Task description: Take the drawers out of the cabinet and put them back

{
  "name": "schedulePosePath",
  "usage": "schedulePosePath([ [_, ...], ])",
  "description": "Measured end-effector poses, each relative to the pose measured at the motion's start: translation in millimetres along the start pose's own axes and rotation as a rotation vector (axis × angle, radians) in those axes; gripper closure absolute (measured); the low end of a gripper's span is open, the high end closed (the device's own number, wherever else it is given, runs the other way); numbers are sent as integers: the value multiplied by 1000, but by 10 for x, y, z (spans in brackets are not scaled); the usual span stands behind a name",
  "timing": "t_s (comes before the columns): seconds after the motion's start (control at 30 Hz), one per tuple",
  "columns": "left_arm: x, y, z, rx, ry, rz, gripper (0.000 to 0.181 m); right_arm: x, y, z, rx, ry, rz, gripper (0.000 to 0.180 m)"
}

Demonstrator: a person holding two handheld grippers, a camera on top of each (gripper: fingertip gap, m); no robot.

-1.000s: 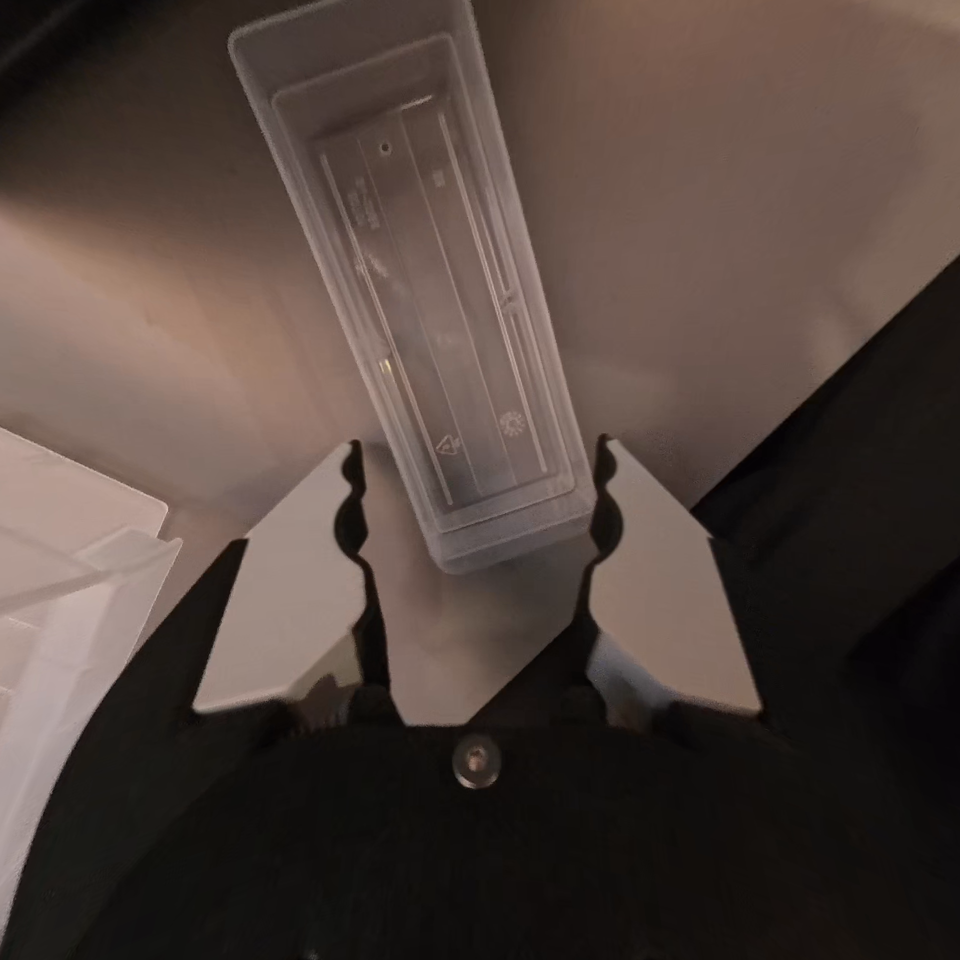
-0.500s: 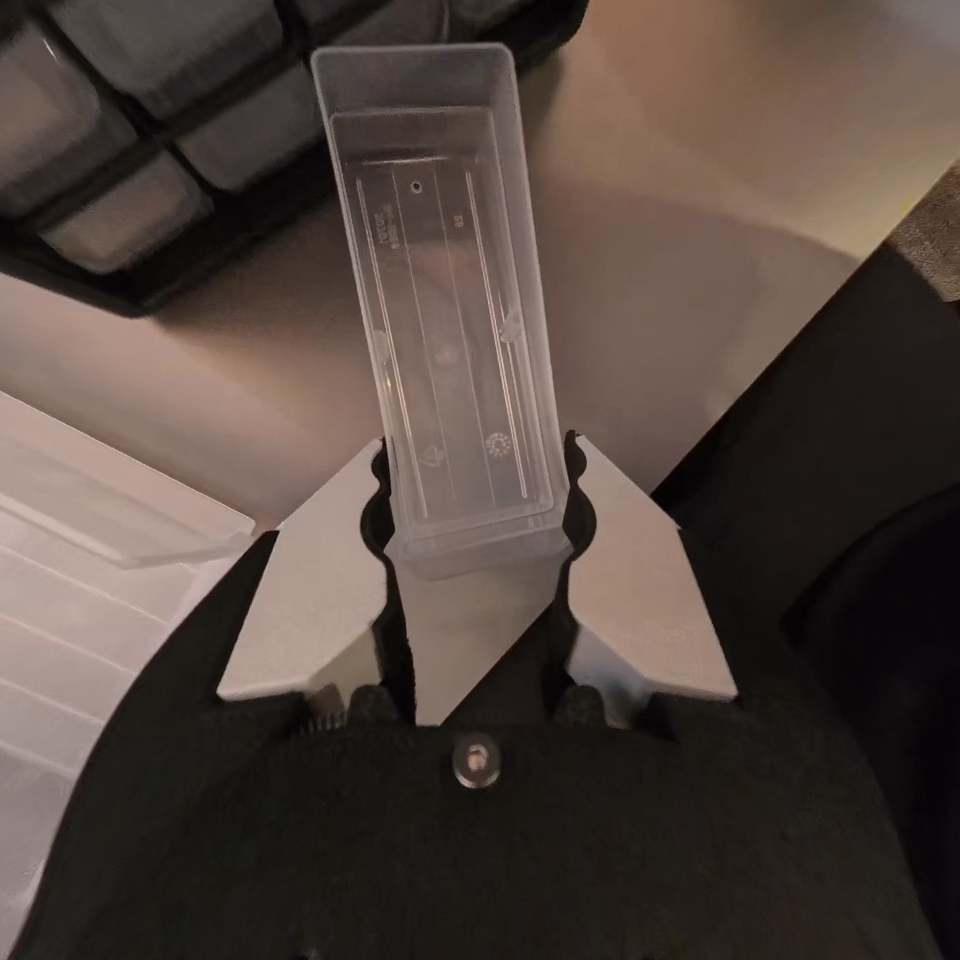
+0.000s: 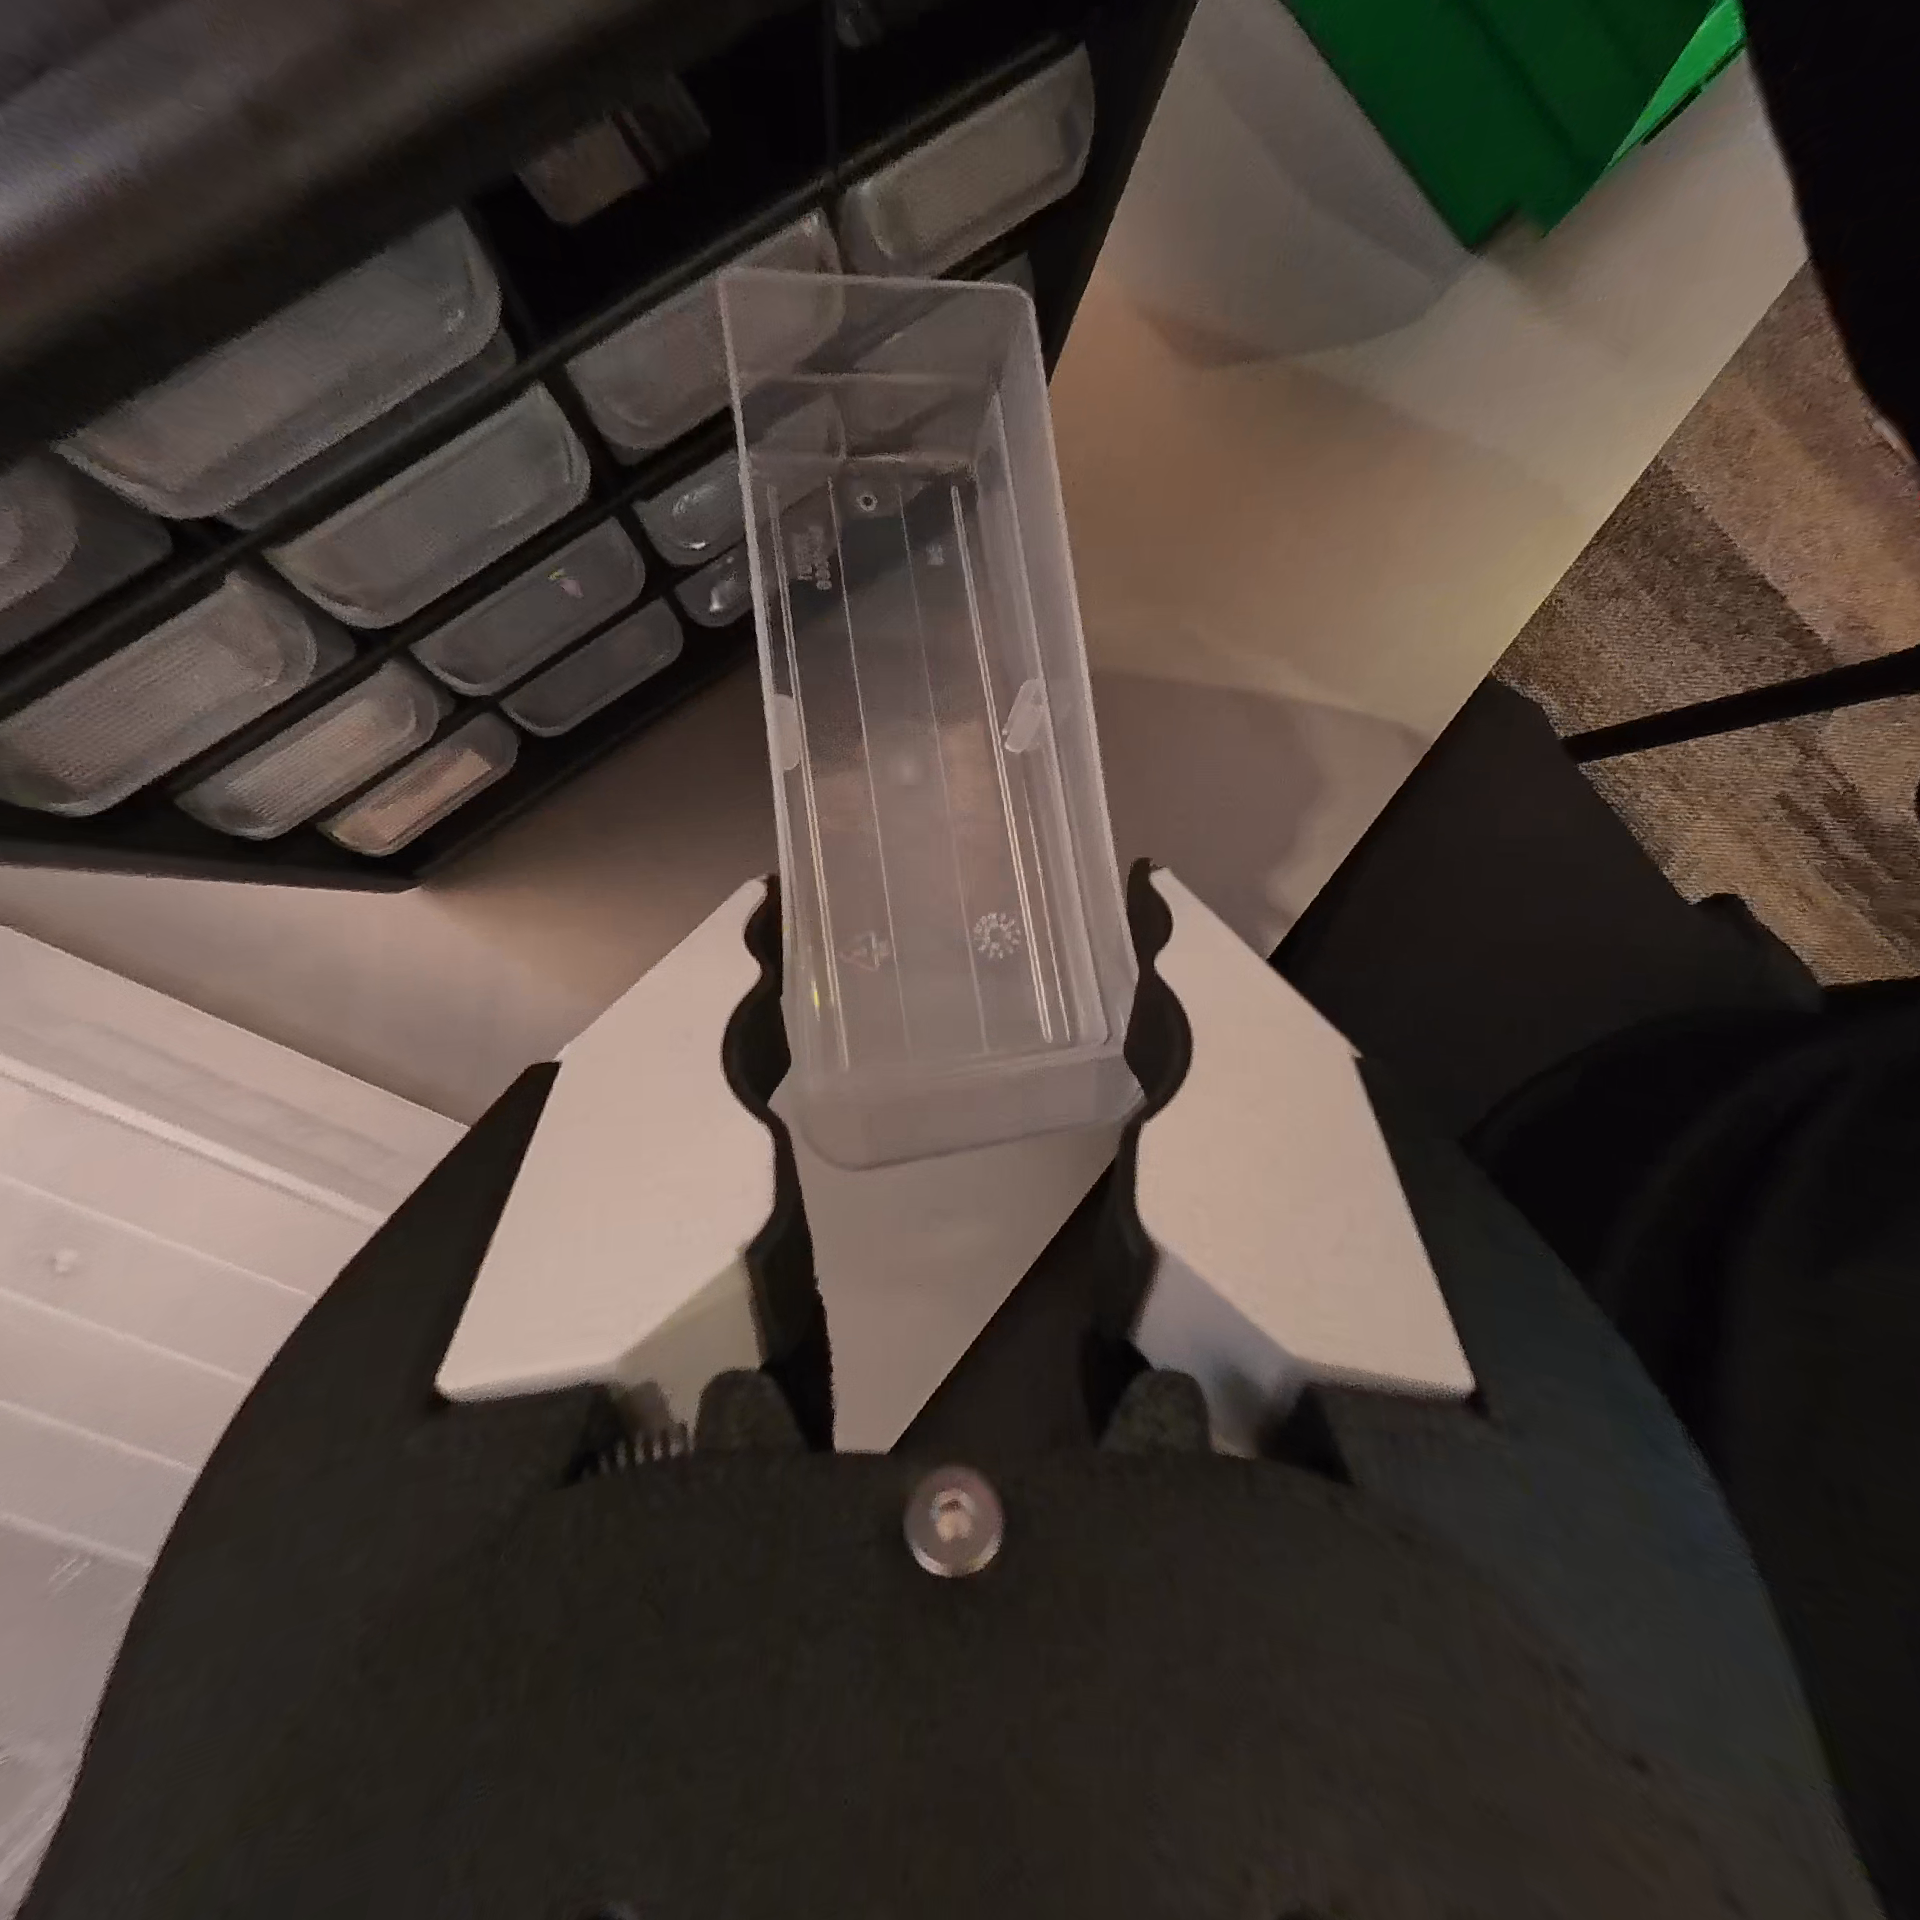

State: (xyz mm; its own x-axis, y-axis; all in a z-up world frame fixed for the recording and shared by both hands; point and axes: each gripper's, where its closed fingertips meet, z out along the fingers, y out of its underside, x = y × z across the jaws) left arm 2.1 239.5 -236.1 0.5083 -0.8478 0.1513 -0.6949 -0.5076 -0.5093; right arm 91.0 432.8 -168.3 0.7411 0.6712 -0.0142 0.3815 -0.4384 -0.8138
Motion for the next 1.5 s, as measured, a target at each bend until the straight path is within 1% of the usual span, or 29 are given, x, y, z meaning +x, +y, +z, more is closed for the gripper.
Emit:
schedulePosePath([
  [0.17,-12,-60,-125,6,-9,5,117,-1,-1,-2,3,-2,-1,127],
  [0.4,-94,-186,-221,98,-39,-37,118,2,-2,-5,7,-2,0,127],
  [0.6,-78,-209,-232,201,-21,-100,118,1,-2,-6,7,-1,0,127],
  [0.77,-52,-235,-219,298,41,-174,119,2,-4,-7,8,0,1,127],
  [0.9,-105,-228,-271,364,-16,-194,119,3,-3,-9,9,0,1,128],
  [0.97,-101,-256,-299,406,-10,-202,119,4,-3,-9,9,0,1,128],
  [1.03,-95,-272,-272,415,-6,-213,119,5,-3,-9,9,0,1,128],
  [1.3,-46,-281,-148,491,-77,-236,119,7,-6,-7,11,4,3,129],
  [1.5,-4,-240,117,470,-124,-251,119,8,-6,-6,10,5,4,129],
])
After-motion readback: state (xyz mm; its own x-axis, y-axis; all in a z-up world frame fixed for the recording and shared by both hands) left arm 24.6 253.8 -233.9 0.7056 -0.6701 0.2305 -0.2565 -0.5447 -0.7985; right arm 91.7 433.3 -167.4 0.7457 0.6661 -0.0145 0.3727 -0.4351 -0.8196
